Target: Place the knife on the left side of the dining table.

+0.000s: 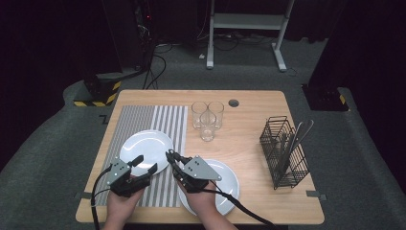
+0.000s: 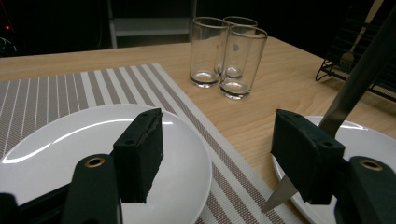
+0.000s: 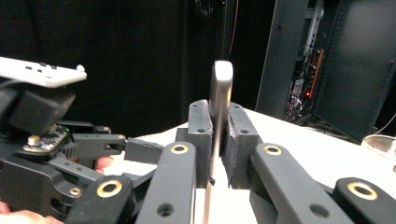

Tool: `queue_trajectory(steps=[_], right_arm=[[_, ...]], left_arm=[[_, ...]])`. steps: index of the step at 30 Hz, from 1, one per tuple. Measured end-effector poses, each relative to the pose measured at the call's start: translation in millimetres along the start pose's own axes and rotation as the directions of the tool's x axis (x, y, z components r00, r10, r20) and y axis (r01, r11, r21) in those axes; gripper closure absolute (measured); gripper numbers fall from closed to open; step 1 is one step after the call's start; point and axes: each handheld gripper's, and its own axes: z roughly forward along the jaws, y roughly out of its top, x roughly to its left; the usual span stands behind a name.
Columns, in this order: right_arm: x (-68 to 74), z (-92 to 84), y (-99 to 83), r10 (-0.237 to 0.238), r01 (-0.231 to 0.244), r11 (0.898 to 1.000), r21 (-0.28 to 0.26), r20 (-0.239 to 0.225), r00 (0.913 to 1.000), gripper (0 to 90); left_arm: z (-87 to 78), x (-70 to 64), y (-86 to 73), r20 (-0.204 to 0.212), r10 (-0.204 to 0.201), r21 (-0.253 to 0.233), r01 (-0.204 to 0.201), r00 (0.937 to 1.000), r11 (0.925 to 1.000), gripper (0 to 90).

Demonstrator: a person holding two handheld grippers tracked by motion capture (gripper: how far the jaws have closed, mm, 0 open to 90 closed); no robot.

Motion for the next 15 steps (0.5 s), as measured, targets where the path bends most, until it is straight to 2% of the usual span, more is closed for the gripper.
queue_trajectory(steps=[4, 10, 15], right_arm=[[-1.2, 1.1, -0.5, 0.009, -0.009, 1.0, -0.002, -0.001, 1.0, 82.6], [-1.7, 3.0, -2.6, 0.022, -0.022, 1.0, -0.01, -0.012, 0.9997, 82.5], [-1.6, 4.3, -3.6, 0.03, -0.03, 0.999, -0.011, -0.013, 0.9995, 82.5]], left_arm=[[-2.5, -2.3, 4.5, -0.003, 0.014, -0.005, -0.014, 0.9999, 0.9999, 34.2], [-8.9, -2.3, 18.6, 0.034, -0.015, -0.037, 0.016, 0.9993, 0.9992, 34.1], [-13.2, -3.2, 29.4, 0.039, -0.011, -0.067, 0.013, 0.9992, 0.9977, 34.0]])
